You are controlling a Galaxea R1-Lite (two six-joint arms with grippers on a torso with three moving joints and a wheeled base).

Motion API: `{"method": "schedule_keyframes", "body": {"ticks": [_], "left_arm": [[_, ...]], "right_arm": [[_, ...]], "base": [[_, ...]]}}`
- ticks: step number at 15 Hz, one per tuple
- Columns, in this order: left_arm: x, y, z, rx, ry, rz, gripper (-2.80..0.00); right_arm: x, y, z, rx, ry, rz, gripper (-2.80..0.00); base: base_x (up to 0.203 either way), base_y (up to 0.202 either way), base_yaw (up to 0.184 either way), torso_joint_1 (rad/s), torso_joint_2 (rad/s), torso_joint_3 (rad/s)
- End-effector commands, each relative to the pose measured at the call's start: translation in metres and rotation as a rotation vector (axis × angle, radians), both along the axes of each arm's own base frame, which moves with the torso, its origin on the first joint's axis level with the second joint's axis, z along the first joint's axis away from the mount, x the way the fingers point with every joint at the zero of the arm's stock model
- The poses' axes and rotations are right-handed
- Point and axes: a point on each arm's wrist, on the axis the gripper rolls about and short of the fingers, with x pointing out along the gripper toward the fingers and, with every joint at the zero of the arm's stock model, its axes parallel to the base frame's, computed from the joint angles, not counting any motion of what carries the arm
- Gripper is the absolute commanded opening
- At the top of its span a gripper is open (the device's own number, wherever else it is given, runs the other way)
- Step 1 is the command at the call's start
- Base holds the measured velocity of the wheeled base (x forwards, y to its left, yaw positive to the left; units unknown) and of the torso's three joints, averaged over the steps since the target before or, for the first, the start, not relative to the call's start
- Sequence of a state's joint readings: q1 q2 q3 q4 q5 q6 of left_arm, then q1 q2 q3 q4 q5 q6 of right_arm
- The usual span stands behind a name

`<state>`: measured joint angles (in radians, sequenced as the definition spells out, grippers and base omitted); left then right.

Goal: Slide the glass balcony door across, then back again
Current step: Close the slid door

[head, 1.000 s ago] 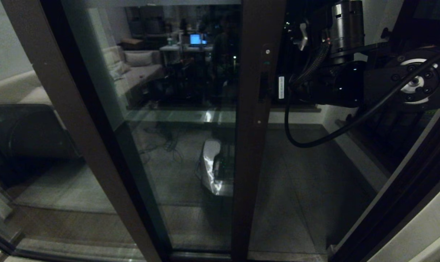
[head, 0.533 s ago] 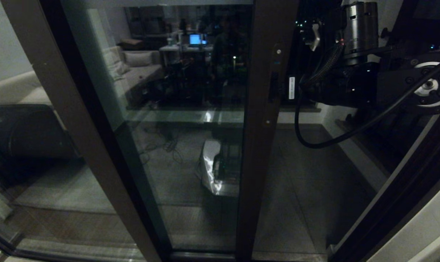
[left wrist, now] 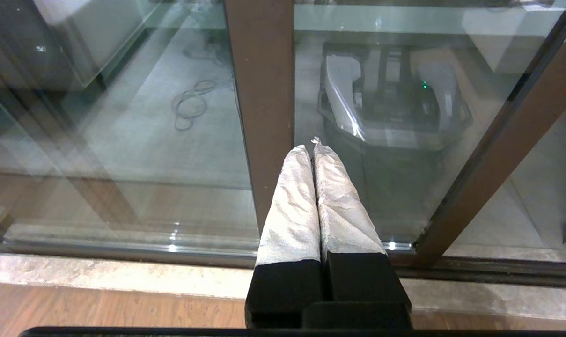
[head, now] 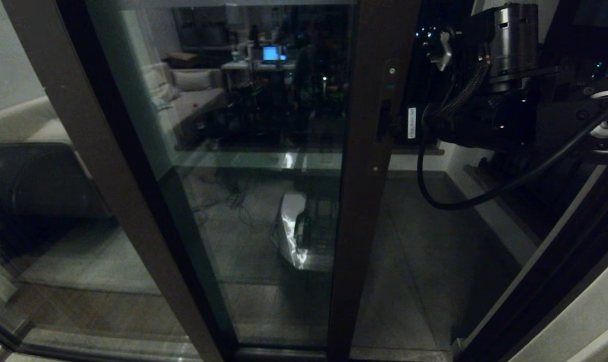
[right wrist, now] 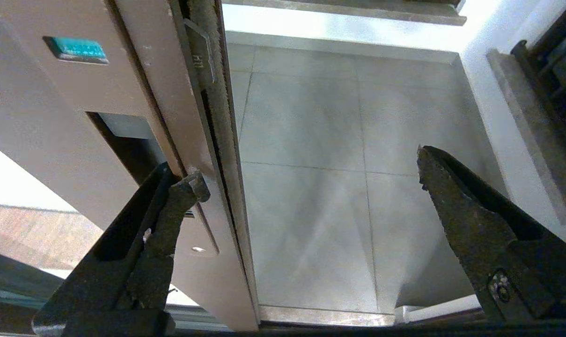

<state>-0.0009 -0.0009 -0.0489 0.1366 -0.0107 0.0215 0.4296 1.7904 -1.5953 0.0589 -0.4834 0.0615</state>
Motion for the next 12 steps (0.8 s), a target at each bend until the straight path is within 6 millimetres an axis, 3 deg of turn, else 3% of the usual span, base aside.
{"method": "schedule_keyframes", "body": {"ticks": [1,12], "left_arm": [[0.000,0.000,0.000,0.000,0.000,-0.001,-2.80],[0.000,0.000,0.000,0.000,0.001,0.001,-2.80]], "right_arm": [[-0.003,-0.009,0.003,0.000,-0.004,-0.019,0.00],[-0.010,-0.031,0.001,0.005,0.004,-0.035,0.00]], "base": [[0.000,0.000,0.000,0.000,0.00,0.000],[0.000,0.000,0.000,0.000,0.00,0.000]]}}
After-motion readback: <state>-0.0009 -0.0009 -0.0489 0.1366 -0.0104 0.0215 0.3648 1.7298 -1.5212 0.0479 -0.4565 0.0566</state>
